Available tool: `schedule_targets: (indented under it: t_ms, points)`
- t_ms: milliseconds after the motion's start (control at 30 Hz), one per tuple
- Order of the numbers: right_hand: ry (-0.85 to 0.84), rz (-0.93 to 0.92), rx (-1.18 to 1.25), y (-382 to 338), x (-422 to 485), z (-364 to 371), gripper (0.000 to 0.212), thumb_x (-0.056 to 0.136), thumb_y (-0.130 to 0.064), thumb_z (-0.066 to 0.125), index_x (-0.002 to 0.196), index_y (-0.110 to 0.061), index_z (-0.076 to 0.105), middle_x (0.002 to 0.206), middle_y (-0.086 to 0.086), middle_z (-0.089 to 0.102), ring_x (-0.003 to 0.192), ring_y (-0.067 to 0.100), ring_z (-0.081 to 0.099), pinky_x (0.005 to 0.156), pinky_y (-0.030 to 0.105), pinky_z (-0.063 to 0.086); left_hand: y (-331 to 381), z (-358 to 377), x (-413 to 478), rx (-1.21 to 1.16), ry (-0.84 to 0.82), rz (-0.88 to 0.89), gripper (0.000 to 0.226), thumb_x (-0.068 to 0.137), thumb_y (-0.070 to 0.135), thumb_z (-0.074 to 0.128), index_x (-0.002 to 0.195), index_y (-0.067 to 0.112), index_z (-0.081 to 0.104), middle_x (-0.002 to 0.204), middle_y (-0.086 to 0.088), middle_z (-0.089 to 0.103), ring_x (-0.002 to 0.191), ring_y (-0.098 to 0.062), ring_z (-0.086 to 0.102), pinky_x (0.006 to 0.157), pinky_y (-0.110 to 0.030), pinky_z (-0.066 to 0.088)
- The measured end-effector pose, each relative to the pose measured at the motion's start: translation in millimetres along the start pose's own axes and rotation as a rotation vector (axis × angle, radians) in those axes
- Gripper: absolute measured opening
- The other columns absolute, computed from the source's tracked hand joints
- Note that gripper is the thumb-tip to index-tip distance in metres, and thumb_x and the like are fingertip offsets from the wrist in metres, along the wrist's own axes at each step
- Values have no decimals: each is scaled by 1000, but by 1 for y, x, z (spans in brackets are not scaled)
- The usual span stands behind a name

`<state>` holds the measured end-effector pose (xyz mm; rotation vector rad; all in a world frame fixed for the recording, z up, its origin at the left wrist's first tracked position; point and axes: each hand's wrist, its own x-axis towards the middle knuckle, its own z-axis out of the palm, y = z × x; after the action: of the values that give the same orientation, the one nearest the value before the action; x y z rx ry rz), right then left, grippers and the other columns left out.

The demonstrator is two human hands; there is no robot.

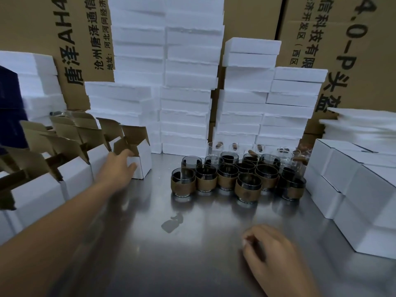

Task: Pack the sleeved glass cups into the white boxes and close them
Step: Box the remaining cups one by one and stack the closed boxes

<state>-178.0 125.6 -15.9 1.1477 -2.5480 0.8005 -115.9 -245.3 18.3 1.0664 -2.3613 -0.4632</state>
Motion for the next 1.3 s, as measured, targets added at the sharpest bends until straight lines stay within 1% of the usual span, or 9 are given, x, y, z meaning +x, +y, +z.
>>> schedule_targets:
  t_ms: [267,433,567,633,733,800,867,1100,1300]
  points:
    - [50,-26,65,7,0,1,10,82,-22,63,76,-27,56,79,-15,57,78,7,55,69,34,48,18,-21,-39,-85,160,49,27,92,40,53,114,24,55,123,-15,47,99,-34,55,85,-43,46]
    - [73,-21,61,6,-1,0,11,83,-22,62,79,-30,57,80,-15,57,76,4,55,66,28,46,58,-45,-84,-179,311,237,22,89,43,57,107,30,56,109,-6,46,89,-24,56,73,-34,46]
    - [96,-23,77,5,-2,-3,9,86,-23,59,92,-29,57,86,-14,57,79,5,56,68,26,47,98,-44,-145,-247,275,384,11,89,44,56,99,37,54,98,4,42,82,-15,52,67,-30,44]
    - [118,-10,175,3,-4,-3,29,84,-26,64,112,-28,54,95,-15,56,89,6,56,72,15,44,115,-36,-176,-259,231,423,9,89,42,56,97,38,55,96,5,42,80,-17,53,67,-31,45]
    - [71,9,400,2,-6,-4,87,71,-39,77,142,-31,27,120,-21,46,108,-4,47,81,5,36,135,-20,-210,-204,216,477,12,89,41,57,101,36,58,97,6,42,78,-14,51,68,-26,38]
    - [3,12,511,0,-8,-4,112,61,-50,81,146,-39,9,128,-29,37,115,-13,39,86,7,34,141,-10,-224,-164,206,488,17,90,42,56,106,36,57,98,7,39,82,-10,40,72,-22,33]
    - [-14,18,588,-1,-8,-4,118,57,-53,82,145,-43,3,128,-35,33,116,-22,34,85,5,35,141,-2,-232,-126,170,490,20,91,44,54,110,37,56,98,10,32,86,-8,32,73,-19,30]
    - [3,95,643,3,-8,-6,72,64,-43,80,127,-32,46,119,-16,53,106,-10,48,75,-3,34,129,8,-238,-256,101,548,20,85,42,63,104,35,58,91,10,36,80,-5,43,61,-8,32]
    - [-66,140,725,9,-5,-5,60,67,-36,80,118,-41,48,115,-19,57,105,-3,53,68,3,42,119,13,-225,-725,115,360,66,69,37,79,117,44,36,111,12,38,99,9,44,78,-4,37]
